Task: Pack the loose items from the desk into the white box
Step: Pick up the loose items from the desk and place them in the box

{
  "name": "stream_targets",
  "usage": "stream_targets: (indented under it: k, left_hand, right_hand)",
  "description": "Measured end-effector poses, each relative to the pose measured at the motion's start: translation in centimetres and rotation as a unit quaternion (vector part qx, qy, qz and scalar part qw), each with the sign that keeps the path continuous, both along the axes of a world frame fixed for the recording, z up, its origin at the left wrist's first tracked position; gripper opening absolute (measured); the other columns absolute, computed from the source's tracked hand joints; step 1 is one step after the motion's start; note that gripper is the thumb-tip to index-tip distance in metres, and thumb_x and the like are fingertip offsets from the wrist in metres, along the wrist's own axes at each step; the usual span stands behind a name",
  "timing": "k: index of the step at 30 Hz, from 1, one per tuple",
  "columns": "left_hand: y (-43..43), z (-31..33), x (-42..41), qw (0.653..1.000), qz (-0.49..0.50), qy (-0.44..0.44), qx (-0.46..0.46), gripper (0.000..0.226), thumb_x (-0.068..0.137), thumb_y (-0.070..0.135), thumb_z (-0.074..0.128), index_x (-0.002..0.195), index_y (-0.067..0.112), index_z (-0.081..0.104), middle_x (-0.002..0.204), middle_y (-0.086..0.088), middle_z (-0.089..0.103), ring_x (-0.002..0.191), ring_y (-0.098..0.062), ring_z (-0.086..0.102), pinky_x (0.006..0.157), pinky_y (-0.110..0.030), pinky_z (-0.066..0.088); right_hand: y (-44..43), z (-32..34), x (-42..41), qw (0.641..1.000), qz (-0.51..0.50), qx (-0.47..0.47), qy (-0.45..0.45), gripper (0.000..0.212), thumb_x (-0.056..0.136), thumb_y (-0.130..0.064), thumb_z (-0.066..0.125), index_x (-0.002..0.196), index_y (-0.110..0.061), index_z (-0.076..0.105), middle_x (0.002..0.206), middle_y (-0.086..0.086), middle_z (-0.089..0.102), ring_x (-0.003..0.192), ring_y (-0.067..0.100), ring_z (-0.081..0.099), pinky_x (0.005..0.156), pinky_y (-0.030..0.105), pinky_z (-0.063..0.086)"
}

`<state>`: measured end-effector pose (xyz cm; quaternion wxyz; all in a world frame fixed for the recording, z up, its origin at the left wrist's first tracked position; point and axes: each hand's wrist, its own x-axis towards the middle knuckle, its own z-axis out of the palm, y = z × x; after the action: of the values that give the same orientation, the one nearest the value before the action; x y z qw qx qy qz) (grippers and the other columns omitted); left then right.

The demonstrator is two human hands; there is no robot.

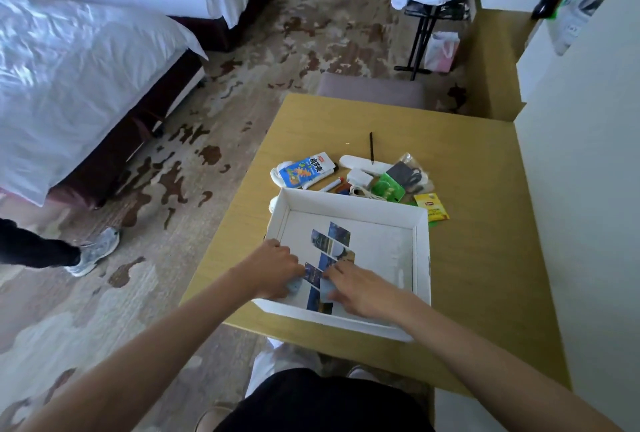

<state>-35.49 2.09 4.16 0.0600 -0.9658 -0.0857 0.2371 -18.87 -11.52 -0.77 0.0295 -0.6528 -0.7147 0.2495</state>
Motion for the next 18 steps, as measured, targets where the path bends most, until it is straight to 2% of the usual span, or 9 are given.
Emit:
stream_targets:
  k: [2,4,7,12,14,15,18]
  left_hand:
    - [-0.2,0.4,0.2,1.000,0.006,0.015,-0.009,0.034,0.084,0.043,0.057,0.113,0.026,0.060,0.103,0.000,0.068,0.095,-0.023,0.061,0.083,-0.036,0.042]
    - [-0.4,0.6,0.3,0.998,0.037,0.038,-0.040,0.038,0.082,0.046,0.061,0.116,0.029,0.061,0.106,0.002,0.069,0.096,-0.020,0.062,0.082,-0.034,0.043]
    - [-0.7,0.7,0.1,0.988,0.104,0.059,-0.102,0.041,0.082,0.037,0.065,0.121,0.030,0.058,0.112,0.002,0.069,0.098,-0.019,0.063,0.079,-0.031,0.045]
    - [-0.4,1.2,-0.4,0.987,0.103,0.072,-0.103,0.031,0.085,0.024,0.063,0.116,0.027,0.062,0.111,0.004,0.068,0.098,-0.018,0.062,0.083,-0.032,0.049]
    - [0.3,1.5,-0.3,0.986,0.106,0.052,-0.116,0.021,0.086,0.023,0.061,0.105,0.027,0.067,0.107,0.005,0.068,0.098,-0.017,0.061,0.079,-0.029,0.048]
    - [0.8,1.8,-0.1,0.986,0.107,0.031,-0.125,0.017,0.086,0.025,0.059,0.101,0.028,0.067,0.105,0.005,0.067,0.100,-0.016,0.059,0.076,-0.028,0.047]
    - [3.3,2.9,0.9,0.977,0.129,-0.069,-0.155,0.018,0.089,0.038,0.055,0.104,0.032,0.063,0.113,0.009,0.062,0.109,-0.010,0.053,0.084,-0.030,0.047]
  right_hand:
    - [0.1,-0.5,-0.6,0.998,-0.029,-0.010,0.051,0.048,0.088,-0.033,0.063,0.129,-0.018,0.043,0.127,0.007,0.047,0.112,0.024,0.048,0.091,0.037,0.045]
    - [0.4,-0.6,-1.0,0.994,-0.059,-0.029,0.087,0.048,0.084,-0.038,0.068,0.123,-0.019,0.049,0.120,0.004,0.048,0.108,0.021,0.047,0.085,0.031,0.040]
    - [0.9,-0.6,-1.5,0.981,-0.105,-0.062,0.149,0.042,0.081,-0.040,0.070,0.116,-0.022,0.055,0.109,-0.002,0.050,0.097,0.017,0.050,0.078,0.027,0.040]
    - [1.3,0.2,-1.3,0.957,-0.083,-0.133,0.246,0.031,0.088,-0.026,0.067,0.118,-0.019,0.062,0.115,0.000,0.064,0.097,0.010,0.056,0.079,0.015,0.042]
    - [1.6,1.0,-0.8,0.959,-0.087,-0.127,0.239,0.027,0.088,-0.022,0.065,0.115,-0.017,0.065,0.110,-0.001,0.064,0.097,0.013,0.057,0.083,0.020,0.046]
    - [1.9,1.5,-0.5,0.961,-0.104,-0.109,0.234,0.026,0.088,-0.021,0.063,0.114,-0.017,0.067,0.106,-0.003,0.063,0.095,0.013,0.057,0.080,0.018,0.046]
    - [3.0,3.4,1.3,0.951,-0.185,-0.034,0.246,0.021,0.090,-0.022,0.060,0.110,-0.023,0.067,0.104,-0.009,0.059,0.096,0.008,0.057,0.076,0.011,0.040]
